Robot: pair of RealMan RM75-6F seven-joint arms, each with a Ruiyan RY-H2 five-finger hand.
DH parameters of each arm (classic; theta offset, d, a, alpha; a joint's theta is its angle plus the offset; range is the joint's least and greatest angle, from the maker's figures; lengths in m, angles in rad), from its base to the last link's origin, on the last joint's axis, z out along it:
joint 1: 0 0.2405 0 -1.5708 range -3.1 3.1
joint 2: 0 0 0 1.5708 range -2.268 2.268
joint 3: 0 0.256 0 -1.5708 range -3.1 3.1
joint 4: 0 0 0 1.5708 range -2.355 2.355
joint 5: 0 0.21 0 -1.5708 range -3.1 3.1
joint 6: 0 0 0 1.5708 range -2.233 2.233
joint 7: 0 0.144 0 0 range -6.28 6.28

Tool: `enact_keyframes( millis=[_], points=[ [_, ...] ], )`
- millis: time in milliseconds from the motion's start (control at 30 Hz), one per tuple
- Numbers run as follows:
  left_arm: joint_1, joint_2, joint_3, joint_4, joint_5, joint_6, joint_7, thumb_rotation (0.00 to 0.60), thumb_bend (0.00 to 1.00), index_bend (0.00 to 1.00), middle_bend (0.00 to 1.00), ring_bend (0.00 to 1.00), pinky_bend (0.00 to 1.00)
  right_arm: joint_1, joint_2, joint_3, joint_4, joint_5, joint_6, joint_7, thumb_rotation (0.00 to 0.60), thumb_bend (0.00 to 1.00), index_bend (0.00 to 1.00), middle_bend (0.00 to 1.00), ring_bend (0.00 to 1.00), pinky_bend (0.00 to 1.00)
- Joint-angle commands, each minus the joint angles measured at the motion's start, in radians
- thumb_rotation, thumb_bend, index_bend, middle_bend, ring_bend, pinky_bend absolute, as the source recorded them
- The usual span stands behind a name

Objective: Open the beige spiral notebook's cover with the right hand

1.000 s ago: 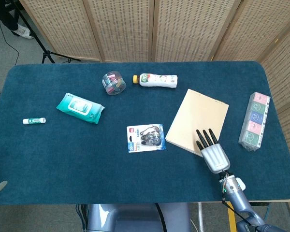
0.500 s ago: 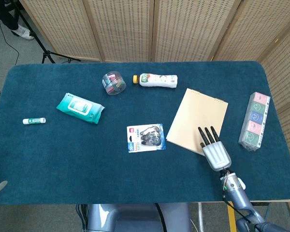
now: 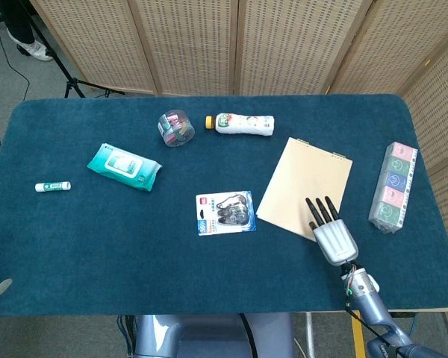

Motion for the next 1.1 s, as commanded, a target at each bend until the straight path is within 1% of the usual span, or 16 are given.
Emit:
enact_keyframes(
  millis=[33,200,300,467,667,833,933,1100],
  points=[
    [0.0,0.0,0.0,0.0,-0.001,0.0,0.0,0.6,0.0,0.0,0.0,0.0,0.0,0.0,0.019,-0.013,-0.025,-0.021,0.014,0.018,0.6,0.78,0.68,0.05,0.0,0.0],
    [0.0,0.0,0.001,0.0,0.001,0.0,0.001,0.6,0.0,0.0,0.0,0.0,0.0,0.005,0.069,-0.048,-0.085,-0.077,0.037,0.05,0.6,0.78,0.68,0.05,0.0,0.0],
    [0.0,-0.001,0.001,-0.001,0.002,0.0,0.003,0.6,0.0,0.0,0.0,0.0,0.0,0.011,0.098,-0.065,-0.111,-0.112,0.048,0.046,0.6,0.78,0.68,0.05,0.0,0.0],
    [-0.001,-0.003,0.002,-0.002,0.002,-0.003,0.011,0.6,0.0,0.0,0.0,0.0,0.0,0.028,0.165,-0.113,-0.163,-0.222,0.094,0.057,0.6,0.78,0.7,0.07,0.0,0.01],
    [-0.002,-0.007,0.002,-0.006,0.002,-0.006,0.024,0.6,0.0,0.0,0.0,0.0,0.0,0.062,0.203,-0.155,-0.143,-0.363,0.166,0.1,0.6,0.78,0.7,0.09,0.0,0.02],
    [-0.003,-0.008,0.001,-0.008,-0.002,-0.009,0.029,0.6,0.0,0.0,0.0,0.0,0.0,0.078,0.222,-0.183,-0.124,-0.451,0.229,0.134,0.6,0.78,0.7,0.1,0.0,0.03],
    [-0.005,-0.009,0.001,-0.009,-0.002,-0.011,0.032,0.6,0.0,0.0,0.0,0.0,0.0,0.084,0.227,-0.196,-0.112,-0.496,0.266,0.148,0.6,0.78,0.7,0.1,0.0,0.03],
    [-0.004,-0.01,0.002,-0.01,0.0,-0.01,0.036,0.6,0.0,0.0,0.0,0.0,0.0,0.093,0.229,-0.202,-0.091,-0.542,0.303,0.156,0.6,0.78,0.7,0.1,0.0,0.03]
  ],
)
